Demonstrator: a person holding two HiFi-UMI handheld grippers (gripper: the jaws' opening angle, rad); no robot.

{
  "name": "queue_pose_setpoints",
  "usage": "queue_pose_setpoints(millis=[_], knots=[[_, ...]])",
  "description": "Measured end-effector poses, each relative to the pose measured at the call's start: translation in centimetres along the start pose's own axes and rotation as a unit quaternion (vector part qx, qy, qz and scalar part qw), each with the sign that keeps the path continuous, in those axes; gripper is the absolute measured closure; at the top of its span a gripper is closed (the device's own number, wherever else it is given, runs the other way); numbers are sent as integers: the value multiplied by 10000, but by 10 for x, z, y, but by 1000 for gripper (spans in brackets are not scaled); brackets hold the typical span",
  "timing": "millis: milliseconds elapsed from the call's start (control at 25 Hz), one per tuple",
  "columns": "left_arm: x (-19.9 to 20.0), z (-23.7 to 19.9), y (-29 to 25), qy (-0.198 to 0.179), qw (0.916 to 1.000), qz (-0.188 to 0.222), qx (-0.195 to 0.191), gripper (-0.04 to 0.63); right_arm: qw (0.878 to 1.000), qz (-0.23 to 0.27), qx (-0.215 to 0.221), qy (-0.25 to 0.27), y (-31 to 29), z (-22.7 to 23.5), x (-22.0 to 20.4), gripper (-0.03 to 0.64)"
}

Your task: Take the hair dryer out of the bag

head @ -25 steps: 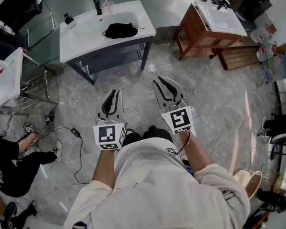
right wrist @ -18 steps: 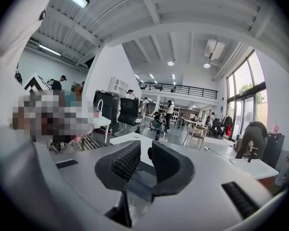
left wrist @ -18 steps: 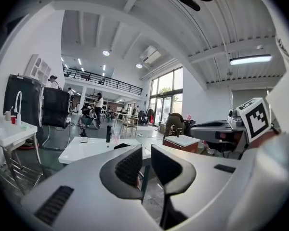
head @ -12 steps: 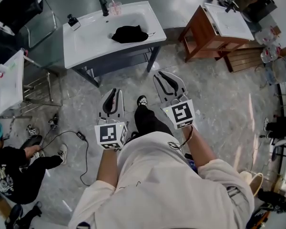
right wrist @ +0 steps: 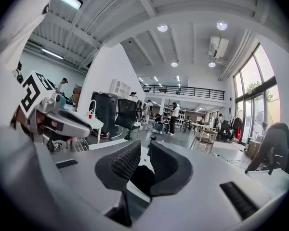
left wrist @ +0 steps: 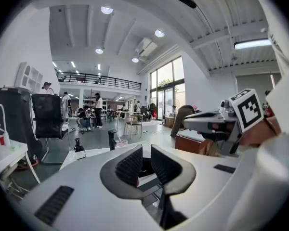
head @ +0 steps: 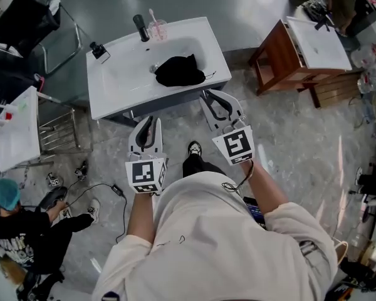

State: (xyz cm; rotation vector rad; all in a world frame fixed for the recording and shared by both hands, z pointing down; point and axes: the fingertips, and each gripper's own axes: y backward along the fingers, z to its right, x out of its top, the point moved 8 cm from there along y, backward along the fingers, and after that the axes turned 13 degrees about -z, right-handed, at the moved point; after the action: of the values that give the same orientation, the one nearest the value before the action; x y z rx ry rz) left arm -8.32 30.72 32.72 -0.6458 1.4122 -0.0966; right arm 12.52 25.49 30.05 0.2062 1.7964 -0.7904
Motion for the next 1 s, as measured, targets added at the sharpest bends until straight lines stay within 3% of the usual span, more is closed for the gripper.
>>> queue_pose_setpoints(millis=[200, 320, 560, 800, 1000], knots=[[7, 3, -77, -720, 9956, -571, -161, 529, 9996, -249, 140, 71, -37, 43, -18, 560], [2, 5, -113, -1415, 9847, -1014, -46, 529, 9979, -566, 298, -109, -55, 56, -37, 560], [-24, 8, -173, -1782, 9676, -1726, -477, 529, 9923, -952, 702, -375, -87, 58, -76, 560], [-36, 4, -208, -2410, 9521, -1856, -328, 522, 9881, -1180, 860, -489, -110, 57, -106, 560], [-42, 1, -230, -2908, 9365, -1939, -295, 463, 9865, -1217, 980, -490, -121, 51, -116, 560]])
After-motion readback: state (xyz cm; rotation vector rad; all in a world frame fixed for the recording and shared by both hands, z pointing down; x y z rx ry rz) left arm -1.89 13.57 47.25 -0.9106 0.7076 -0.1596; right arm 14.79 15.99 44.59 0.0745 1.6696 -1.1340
